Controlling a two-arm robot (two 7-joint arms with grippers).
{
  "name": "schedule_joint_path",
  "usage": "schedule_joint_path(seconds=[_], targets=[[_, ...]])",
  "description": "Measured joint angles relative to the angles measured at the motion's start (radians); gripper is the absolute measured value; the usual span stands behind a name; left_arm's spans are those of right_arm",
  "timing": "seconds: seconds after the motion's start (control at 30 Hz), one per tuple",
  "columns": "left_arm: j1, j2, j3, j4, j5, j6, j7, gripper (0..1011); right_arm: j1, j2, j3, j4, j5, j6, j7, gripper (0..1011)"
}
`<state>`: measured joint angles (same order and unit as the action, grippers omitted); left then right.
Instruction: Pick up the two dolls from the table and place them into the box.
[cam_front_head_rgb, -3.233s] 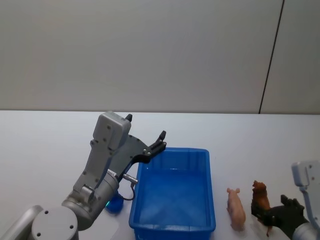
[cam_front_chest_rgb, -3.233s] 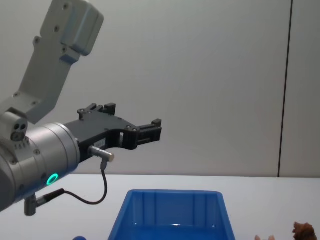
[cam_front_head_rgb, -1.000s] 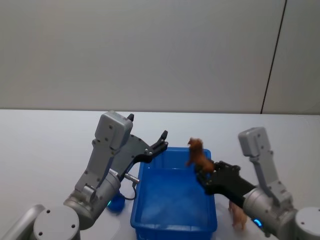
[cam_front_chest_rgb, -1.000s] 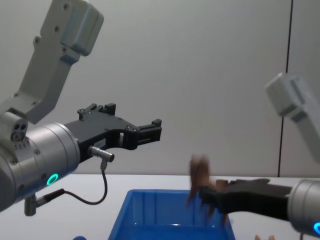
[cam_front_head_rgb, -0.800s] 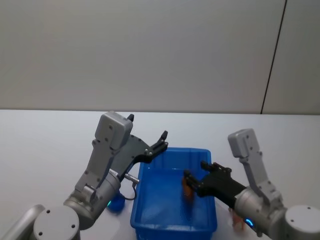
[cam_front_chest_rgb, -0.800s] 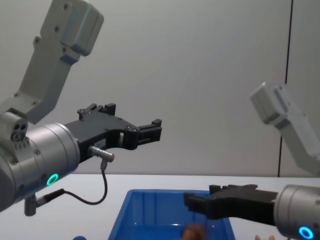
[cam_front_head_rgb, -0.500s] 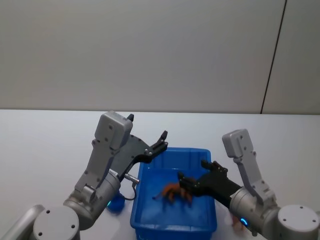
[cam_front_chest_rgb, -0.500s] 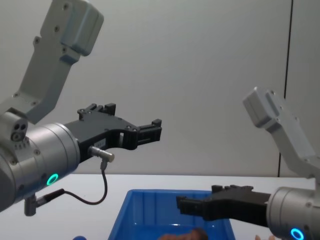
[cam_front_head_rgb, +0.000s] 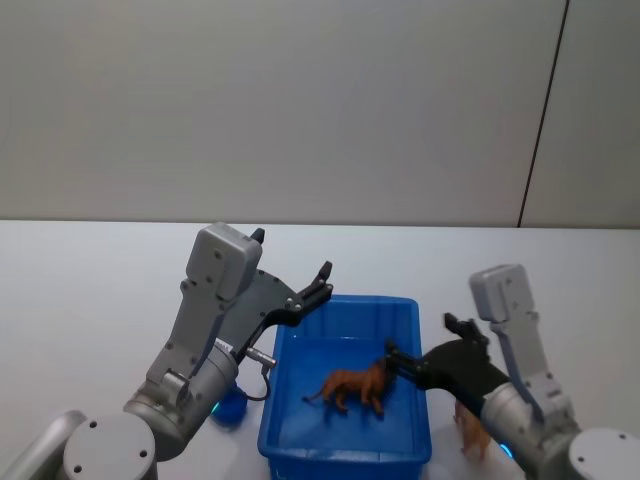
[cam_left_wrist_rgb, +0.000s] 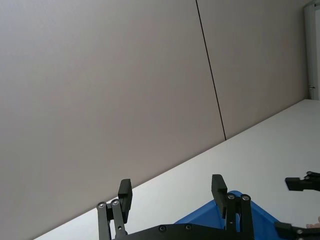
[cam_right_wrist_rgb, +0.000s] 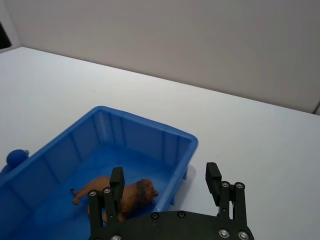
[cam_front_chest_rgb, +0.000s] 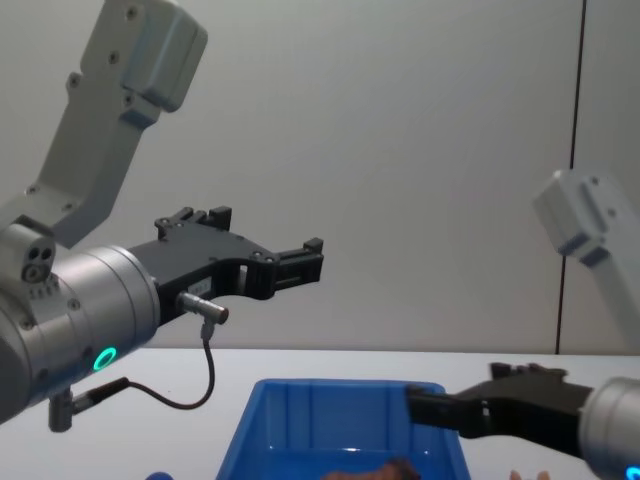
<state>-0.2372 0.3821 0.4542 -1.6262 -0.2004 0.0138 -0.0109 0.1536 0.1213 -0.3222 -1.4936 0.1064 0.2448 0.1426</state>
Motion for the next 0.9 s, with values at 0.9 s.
schedule_joint_path(seconds=[0.9], targets=[[0.000, 0.000, 0.000, 0.000, 0.000, 0.000, 0.000, 1001, -0.157, 0.062, 0.029, -0.165, 0.066, 0.139, -0.193, 1001]])
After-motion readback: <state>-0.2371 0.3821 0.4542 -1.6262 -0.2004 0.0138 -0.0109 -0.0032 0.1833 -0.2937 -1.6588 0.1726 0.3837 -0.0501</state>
